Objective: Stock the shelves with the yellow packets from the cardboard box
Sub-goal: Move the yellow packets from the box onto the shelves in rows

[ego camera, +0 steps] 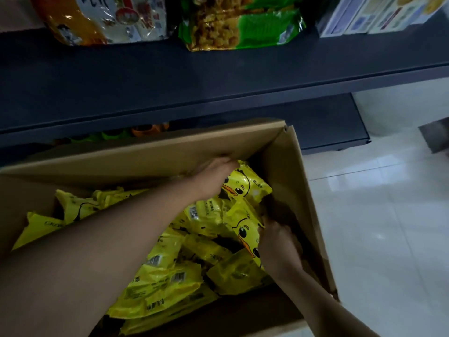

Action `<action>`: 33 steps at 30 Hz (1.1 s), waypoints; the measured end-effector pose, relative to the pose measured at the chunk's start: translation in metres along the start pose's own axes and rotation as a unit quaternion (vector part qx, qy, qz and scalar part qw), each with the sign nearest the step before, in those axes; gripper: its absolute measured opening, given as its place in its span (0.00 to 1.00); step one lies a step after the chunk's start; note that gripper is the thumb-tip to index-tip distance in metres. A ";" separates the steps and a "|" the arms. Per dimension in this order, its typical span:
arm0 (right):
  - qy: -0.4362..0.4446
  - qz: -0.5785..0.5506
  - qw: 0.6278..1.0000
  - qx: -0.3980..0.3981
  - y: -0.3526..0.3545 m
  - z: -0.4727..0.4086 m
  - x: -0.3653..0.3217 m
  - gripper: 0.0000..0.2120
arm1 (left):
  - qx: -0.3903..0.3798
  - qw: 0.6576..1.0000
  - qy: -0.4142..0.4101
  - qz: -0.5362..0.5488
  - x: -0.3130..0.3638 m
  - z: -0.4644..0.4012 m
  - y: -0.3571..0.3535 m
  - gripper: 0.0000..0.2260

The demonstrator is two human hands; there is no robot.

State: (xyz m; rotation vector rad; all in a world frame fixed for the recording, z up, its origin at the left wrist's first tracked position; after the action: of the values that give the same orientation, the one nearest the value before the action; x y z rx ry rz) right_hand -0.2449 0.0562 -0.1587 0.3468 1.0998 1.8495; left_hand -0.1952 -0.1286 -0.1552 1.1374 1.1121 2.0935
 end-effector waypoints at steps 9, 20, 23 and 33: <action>-0.017 0.035 0.999 -0.033 0.001 -0.006 0.005 0.17 | -0.015 0.993 -0.021 -0.114 0.009 -0.035 -0.034 0.20; 0.020 -0.053 0.998 -0.027 0.009 0.010 0.000 0.16 | 0.020 0.987 0.044 -0.151 -0.001 0.012 -0.017 0.19; 0.015 -0.087 0.996 -0.030 0.017 0.016 -0.003 0.15 | 0.000 0.984 0.145 -0.105 -0.019 0.039 -0.006 0.19; 0.121 -0.077 0.987 0.076 0.101 0.053 -0.037 0.11 | 0.085 0.947 0.306 0.040 -0.014 0.130 0.078 0.13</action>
State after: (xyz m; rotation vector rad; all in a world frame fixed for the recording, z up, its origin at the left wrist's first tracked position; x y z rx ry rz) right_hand -0.2494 0.0368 -0.0407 0.1196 1.3975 1.7056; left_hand -0.0810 -0.1266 -0.0545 0.6058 1.5659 2.5393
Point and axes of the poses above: each hand's wrist, its own z-axis away from the middle knuckle, its own y-axis out of the back of the hand, x = y × z, the point moved 4 cm from there along -z, towards the middle knuckle, and after that the axes turned 6 degrees about x, right-handed, at the moved point
